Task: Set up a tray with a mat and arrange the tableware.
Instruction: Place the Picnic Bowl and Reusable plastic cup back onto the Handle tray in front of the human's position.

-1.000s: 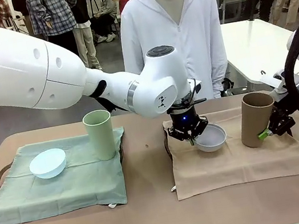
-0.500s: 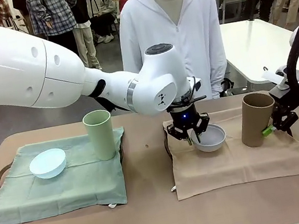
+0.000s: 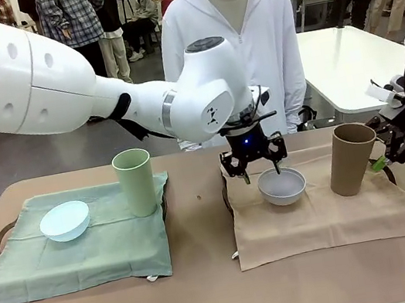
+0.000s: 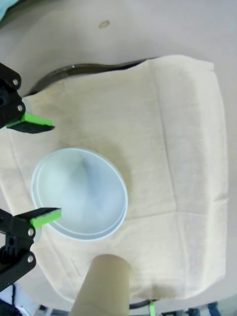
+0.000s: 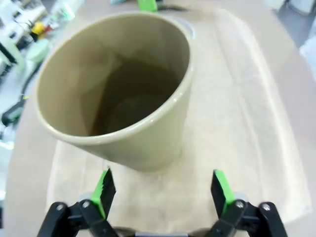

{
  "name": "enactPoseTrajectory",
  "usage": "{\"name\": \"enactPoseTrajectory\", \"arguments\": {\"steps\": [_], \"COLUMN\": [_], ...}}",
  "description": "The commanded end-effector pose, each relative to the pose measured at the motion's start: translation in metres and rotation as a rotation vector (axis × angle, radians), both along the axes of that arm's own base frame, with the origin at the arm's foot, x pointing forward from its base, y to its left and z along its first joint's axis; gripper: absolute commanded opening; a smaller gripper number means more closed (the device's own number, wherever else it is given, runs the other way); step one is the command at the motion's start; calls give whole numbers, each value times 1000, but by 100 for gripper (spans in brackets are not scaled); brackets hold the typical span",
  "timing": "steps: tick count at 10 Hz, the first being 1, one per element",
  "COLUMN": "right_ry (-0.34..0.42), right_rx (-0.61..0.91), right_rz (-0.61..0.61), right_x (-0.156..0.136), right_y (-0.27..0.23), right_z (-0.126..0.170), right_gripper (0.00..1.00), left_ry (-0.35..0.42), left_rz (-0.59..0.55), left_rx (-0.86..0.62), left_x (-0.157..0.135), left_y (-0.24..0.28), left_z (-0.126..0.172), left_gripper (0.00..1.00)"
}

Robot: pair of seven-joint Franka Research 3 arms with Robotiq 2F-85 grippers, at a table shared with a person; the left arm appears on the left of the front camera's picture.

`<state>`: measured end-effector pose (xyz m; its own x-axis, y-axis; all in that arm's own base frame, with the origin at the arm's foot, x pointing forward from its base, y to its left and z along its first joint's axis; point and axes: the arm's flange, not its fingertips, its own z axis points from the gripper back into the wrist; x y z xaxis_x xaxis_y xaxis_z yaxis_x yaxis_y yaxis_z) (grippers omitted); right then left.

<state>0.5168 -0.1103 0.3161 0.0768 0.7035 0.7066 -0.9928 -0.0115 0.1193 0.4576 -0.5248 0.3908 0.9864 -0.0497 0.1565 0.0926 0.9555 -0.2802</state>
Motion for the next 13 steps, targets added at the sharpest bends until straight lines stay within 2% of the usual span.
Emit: {"name": "enactPoseTrajectory", "arguments": {"steps": [1,2,4,6,7,9,11,13], "right_ry": [129,169,175,196,238,229,251,239], "right_rx": [-139,-250,-430,-589,-669,-753,-789,-856], "right_rz": [-51,-85,-180,-273,-350,-485,-636,-760], "right_x": [-4,-11,-27,-43,-53,-56,-48,-33], "right_y": [5,4,11,27,44,75,108,128], "right_z": [31,57,126,178,201,226,230,233], "right_gripper": [100,100,100,100,100,100,100,100], "left_ry": [19,2,-24,-24,-32,-52,-72,-71], "left_rz": [-30,-41,-94,-148,-168,-157,-68,17], "left_rx": [18,26,65,123,149,196,207,227], "left_x": [-13,-19,-35,-54,-63,-71,-74,-69], "left_y": [19,25,32,30,31,40,51,68], "left_z": [16,30,71,107,128,160,183,191], "left_gripper": [100,100,100,100,100,100,100,100]}}
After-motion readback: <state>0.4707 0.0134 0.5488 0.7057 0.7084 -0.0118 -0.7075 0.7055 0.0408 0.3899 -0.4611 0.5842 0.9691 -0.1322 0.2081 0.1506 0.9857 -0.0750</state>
